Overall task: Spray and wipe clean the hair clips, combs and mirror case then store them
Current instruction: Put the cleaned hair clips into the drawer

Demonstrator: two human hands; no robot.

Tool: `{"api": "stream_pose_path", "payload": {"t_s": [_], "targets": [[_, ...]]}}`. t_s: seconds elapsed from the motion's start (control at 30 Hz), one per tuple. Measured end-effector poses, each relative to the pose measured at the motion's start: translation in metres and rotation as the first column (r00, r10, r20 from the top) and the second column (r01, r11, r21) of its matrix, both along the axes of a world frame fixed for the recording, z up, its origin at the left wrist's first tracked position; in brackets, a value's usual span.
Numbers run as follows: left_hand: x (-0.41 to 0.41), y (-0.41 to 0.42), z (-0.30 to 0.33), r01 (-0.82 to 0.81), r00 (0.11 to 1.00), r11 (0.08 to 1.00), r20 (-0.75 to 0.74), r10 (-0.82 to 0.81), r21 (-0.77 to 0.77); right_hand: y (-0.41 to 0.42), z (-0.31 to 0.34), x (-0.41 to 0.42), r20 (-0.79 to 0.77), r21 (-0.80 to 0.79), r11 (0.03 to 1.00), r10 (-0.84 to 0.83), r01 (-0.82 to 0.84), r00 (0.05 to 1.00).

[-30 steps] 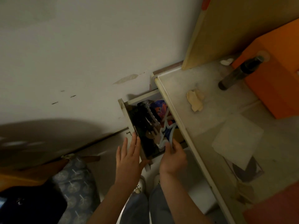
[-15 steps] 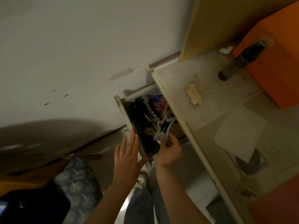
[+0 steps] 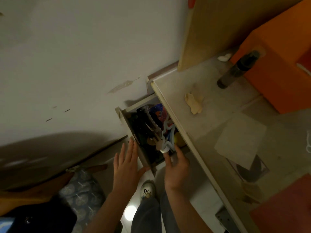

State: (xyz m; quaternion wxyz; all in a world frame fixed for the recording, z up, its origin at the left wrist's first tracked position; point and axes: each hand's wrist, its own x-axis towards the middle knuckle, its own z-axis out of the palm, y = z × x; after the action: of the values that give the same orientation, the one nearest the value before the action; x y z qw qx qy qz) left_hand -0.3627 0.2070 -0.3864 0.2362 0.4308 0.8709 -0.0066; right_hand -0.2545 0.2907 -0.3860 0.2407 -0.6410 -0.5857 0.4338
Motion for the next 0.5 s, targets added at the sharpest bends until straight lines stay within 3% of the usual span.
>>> {"api": "stream_pose_path", "payload": {"t_s": [0.1, 0.23, 0.5], "targets": [[-0.003, 0.000, -0.001, 0.038, 0.998, 0.995, -0.044, -0.043, -0.094, -0.002, 0.007, 0.010, 0.017, -0.019, 0.997, 0.080, -0.080, 0.997], [-0.003, 0.003, 0.009, 0.033, 0.999, 0.999, -0.009, -0.033, -0.021, -0.008, 0.012, 0.022, 0.114, -0.046, 0.981, 0.190, -0.186, 0.975], [-0.020, 0.003, 0.015, 0.083, 0.996, 0.996, 0.032, -0.082, -0.044, -0.019, 0.017, 0.026, 0.212, -0.281, 0.868, 0.473, -0.410, 0.855]]}}
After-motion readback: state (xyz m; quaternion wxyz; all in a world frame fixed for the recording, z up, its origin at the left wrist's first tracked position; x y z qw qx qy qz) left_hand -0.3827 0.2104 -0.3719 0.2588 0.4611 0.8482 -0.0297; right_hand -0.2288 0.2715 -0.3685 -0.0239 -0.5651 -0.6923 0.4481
